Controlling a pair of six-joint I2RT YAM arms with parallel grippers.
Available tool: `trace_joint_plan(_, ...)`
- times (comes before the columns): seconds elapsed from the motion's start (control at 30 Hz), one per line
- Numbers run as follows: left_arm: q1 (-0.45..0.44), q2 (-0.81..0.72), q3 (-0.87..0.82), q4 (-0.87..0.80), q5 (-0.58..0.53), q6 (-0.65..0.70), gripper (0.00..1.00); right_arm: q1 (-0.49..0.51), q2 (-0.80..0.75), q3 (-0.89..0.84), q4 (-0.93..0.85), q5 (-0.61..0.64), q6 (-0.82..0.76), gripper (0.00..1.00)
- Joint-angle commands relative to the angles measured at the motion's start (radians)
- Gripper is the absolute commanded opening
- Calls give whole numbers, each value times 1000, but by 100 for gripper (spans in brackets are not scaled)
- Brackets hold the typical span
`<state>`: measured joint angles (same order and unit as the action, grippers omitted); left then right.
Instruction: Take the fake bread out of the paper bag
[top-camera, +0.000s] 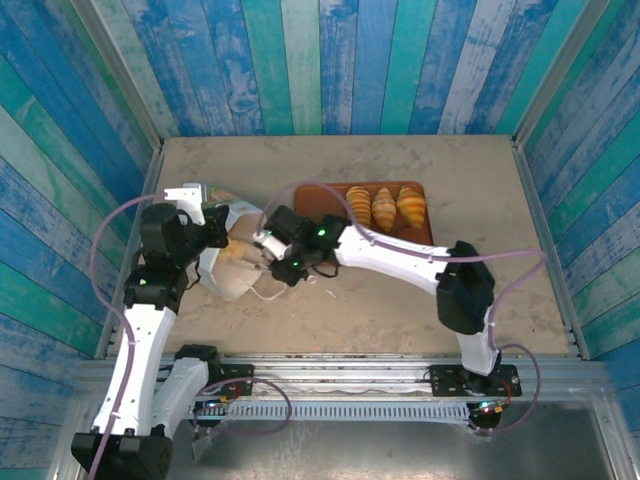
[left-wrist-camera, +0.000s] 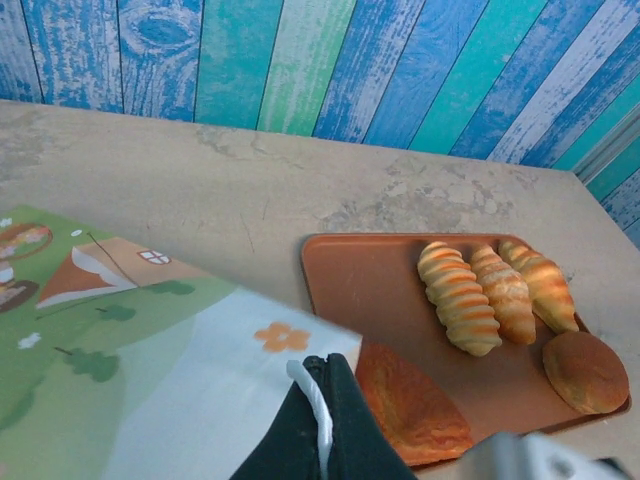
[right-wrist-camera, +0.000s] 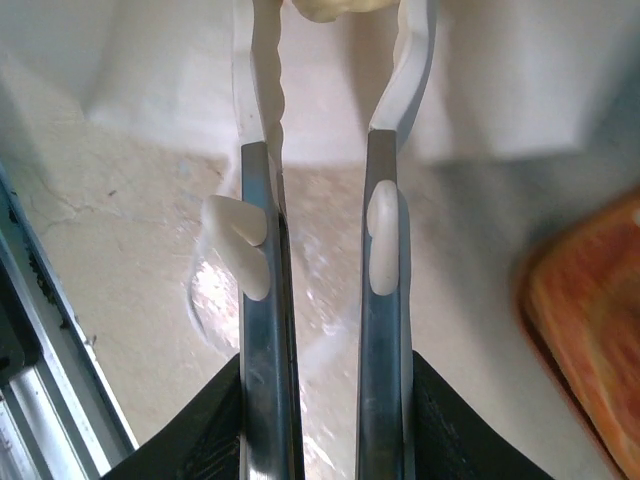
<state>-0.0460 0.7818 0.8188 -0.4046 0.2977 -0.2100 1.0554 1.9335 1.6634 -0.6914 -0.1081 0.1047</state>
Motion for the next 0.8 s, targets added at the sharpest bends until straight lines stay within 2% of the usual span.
trace_joint_plan(0.0,-2,13,-2,72,20,-15,0,-24,-58,-73,11,-104,32,38)
trace_joint_plan(0.1,-2,11,-1,78,36,-11,0,-38,-66,-116,25,-131,47,42)
trace_joint_plan(0.33,-2,6,0,83,77,-21,0,-37,-34,-76,33,-155,33,47)
trace_joint_plan(0.53,-2,-3,1,91,91,-34,0,-5,-78,-92,22,6,-104,48)
trace_joint_plan(0.63,-2,-2,4,90,93,-29,0,-6,-65,-80,4,-11,-139,47)
trace_joint_plan(0.77,-2,-4,3,89,104,-27,0,-32,-27,-55,1,-83,-103,47)
